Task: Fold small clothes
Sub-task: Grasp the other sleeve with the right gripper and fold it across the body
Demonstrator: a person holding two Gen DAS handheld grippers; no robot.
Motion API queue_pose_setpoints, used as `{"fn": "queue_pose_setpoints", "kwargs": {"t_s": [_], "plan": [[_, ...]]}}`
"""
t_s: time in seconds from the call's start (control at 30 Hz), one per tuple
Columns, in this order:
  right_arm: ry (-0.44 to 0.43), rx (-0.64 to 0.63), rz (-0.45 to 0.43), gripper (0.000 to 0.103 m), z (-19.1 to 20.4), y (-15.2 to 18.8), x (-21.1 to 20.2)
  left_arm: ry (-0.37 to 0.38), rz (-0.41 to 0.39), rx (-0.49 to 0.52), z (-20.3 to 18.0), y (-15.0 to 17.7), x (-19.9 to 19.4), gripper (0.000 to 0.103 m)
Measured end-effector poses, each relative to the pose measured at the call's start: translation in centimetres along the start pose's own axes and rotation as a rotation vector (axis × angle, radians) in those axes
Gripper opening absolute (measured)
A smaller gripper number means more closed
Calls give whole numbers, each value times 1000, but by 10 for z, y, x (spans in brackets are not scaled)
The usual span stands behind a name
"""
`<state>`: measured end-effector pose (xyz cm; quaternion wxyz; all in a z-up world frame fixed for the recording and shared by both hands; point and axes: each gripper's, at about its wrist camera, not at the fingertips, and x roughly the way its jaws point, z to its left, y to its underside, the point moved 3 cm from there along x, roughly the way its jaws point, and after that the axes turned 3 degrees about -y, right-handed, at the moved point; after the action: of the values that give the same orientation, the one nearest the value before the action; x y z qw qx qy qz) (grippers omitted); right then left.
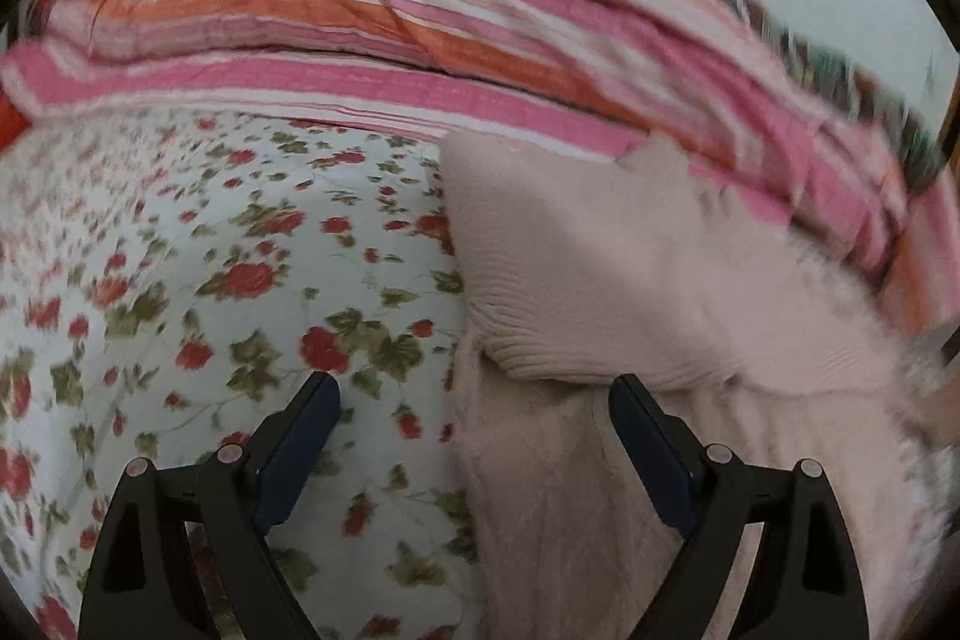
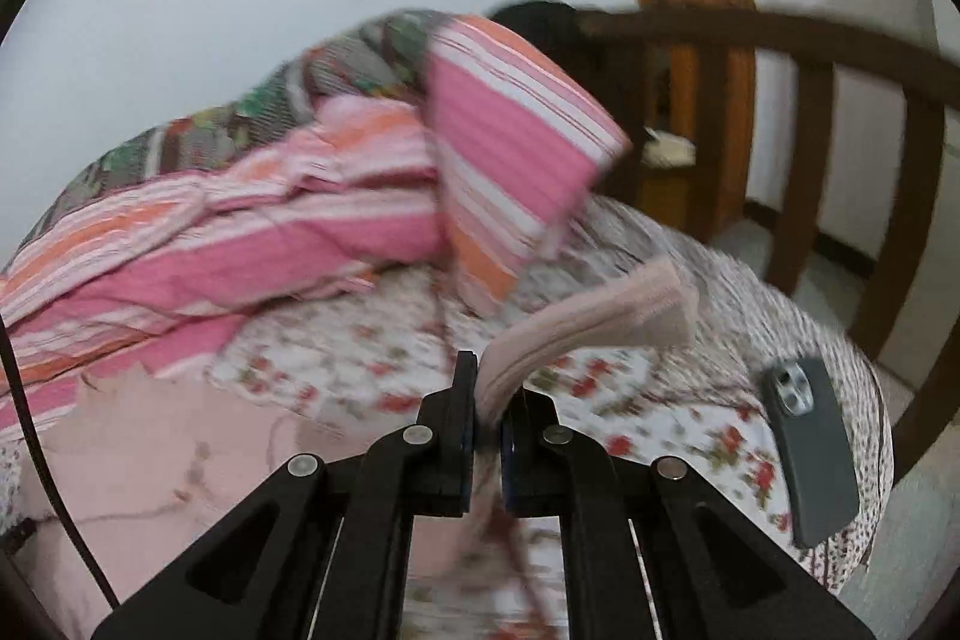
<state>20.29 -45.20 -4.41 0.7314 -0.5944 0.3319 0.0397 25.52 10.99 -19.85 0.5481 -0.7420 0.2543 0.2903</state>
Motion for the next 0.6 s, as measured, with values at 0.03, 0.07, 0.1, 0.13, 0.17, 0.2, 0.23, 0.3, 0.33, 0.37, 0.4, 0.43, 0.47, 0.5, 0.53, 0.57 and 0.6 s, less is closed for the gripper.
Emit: {"fn": "queue_pose_setpoints", "kwargs": {"t_s": [0.03, 0.07, 0.1, 0.13, 0.17, 0.2, 0.23, 0.3, 0.33, 0.37, 0.4, 0.43, 0.47, 0.5, 0.53, 0.57, 0.6], "plan": [[-12, -18, -5, 6, 18, -5, -4, 20, -7, -26, 7, 0, -4, 91], [-27, -37, -12, 6, 38, -9, -8, 30, -14, -45, 14, 1, -9, 91], [-42, -58, -20, 6, 61, -13, -12, 35, -23, -55, 21, 2, -13, 91], [-62, -82, -25, 6, 85, -16, -16, 6, -34, -54, 30, 3, -18, 91], [-83, -105, -27, 6, 109, -18, -18, -41, -39, -44, 36, 4, -21, 91], [-118, -143, -28, 6, 143, -19, -21, -101, -50, -16, 44, 5, -24, 91], [-140, -167, -30, 6, 167, -18, -22, -127, -65, 2, 50, 5, -27, 91], [-199, -221, -33, 6, 222, -12, -27, -138, -77, 4, 62, 5, -31, 91], [-242, -250, -29, 6, 255, -6, -30, -135, -71, -7, 68, 4, -30, 91], [-279, -273, -21, 6, 282, 1, -31, -126, -64, -19, 73, 5, -27, 91], [-319, -301, -8, 6, 311, 11, -32, -103, -58, -32, 77, 7, -24, 91], [-351, -331, 9, 6, 339, 23, -31, -87, -61, -40, 80, 7, -21, 93], [-372, -360, 27, 6, 364, 35, -30, -85, -68, -41, 79, 7, -20, 93], [-388, -393, 48, 6, 391, 51, -29, -87, -77, -33, 75, 7, -21, 94], [-399, -415, 61, 6, 410, 63, -28, -70, -79, -19, 70, 7, -20, 94], [-412, -434, 73, 6, 427, 74, -25, -56, -74, -14, 70, 8, -20, 94], [-430, -461, 96, 6, 445, 89, -19, -50, -71, -18, 72, 7, -20, 94]]}}
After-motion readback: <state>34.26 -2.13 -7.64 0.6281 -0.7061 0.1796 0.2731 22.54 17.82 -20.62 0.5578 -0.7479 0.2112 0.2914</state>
